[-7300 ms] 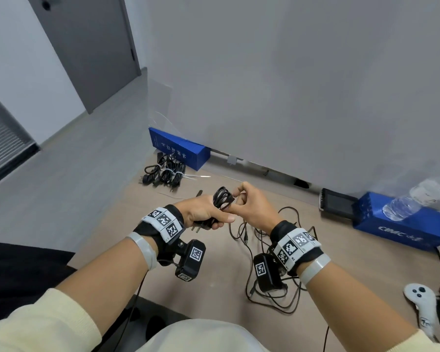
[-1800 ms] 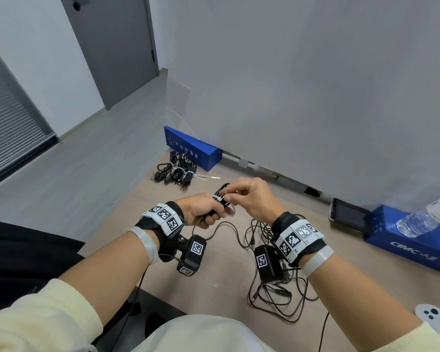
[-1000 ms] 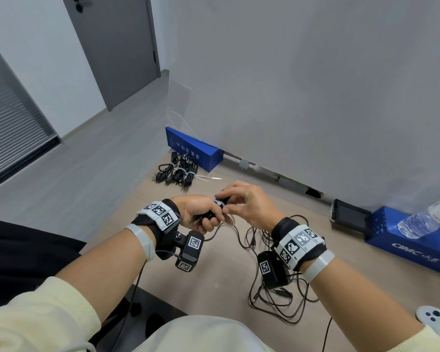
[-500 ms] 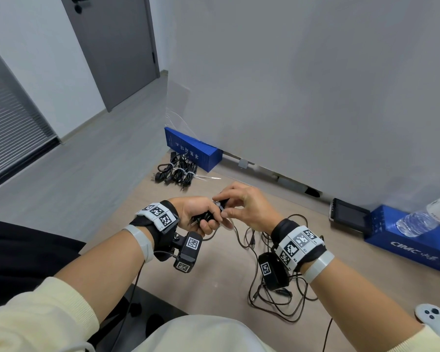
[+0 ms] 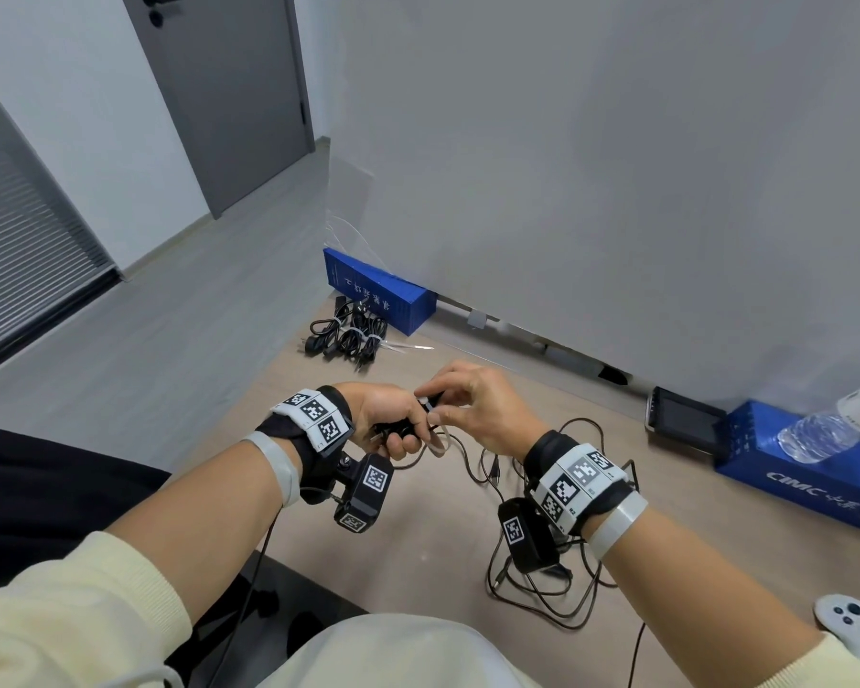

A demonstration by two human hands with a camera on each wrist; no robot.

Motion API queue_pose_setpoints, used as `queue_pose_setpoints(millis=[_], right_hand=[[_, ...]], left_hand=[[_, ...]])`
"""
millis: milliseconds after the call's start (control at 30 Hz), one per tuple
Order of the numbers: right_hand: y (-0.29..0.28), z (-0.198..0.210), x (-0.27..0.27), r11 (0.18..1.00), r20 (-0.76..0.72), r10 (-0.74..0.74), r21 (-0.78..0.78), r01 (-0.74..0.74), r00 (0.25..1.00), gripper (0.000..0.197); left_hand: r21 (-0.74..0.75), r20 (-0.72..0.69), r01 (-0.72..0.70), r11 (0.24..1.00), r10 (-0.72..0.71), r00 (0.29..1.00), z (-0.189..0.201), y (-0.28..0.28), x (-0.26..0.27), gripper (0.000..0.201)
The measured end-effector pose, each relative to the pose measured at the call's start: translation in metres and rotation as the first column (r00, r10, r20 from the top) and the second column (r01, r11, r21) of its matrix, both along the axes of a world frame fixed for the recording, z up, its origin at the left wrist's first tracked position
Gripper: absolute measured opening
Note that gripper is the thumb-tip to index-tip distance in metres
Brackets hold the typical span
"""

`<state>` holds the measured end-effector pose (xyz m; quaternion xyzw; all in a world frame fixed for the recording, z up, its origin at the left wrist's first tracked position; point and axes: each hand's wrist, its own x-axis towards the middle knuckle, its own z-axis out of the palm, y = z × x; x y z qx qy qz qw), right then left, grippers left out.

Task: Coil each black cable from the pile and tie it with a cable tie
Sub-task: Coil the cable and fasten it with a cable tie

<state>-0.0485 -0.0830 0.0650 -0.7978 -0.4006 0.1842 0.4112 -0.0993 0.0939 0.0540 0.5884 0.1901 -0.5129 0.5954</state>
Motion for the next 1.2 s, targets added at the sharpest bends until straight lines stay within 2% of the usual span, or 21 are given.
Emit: queue_pose_setpoints(millis=[400,733,900,1033,1200], right_hand=[[0.008,0.003,-0.004,0.996,0.055,-0.077,-0.041,0.08,0.995,0.011],[0.005,0.002,-0.001,0.994,-0.094,-0.11,0.002,0.111,0.989,0.008],[0.006,0.005,0.002,0.981,-0.141,-0.194,0.0,0.196,0.971,0.01],[0.008,0.007,0.002,0.973,-0.16,-0.227,0.0,0.23,0.961,0.012],[0.007,0.006,0.001,0.971,-0.166,-0.236,-0.002,0.24,0.957,0.008]], left_hand=[[0.201,0.065,0.016,0.98,-0.03,0.997,0.0,-0.005,0.001,0.021],[0.253,0.109,-0.024,0.967,-0.004,0.994,0.001,-0.012,-0.001,0.017],[0.238,0.192,-0.014,0.971,-0.033,0.981,0.002,-0.014,-0.001,0.004],[0.218,0.23,0.017,0.976,-0.068,0.971,0.001,-0.012,-0.001,0.023],[0.257,0.237,0.001,0.966,-0.064,0.969,0.002,-0.015,-0.002,0.023]])
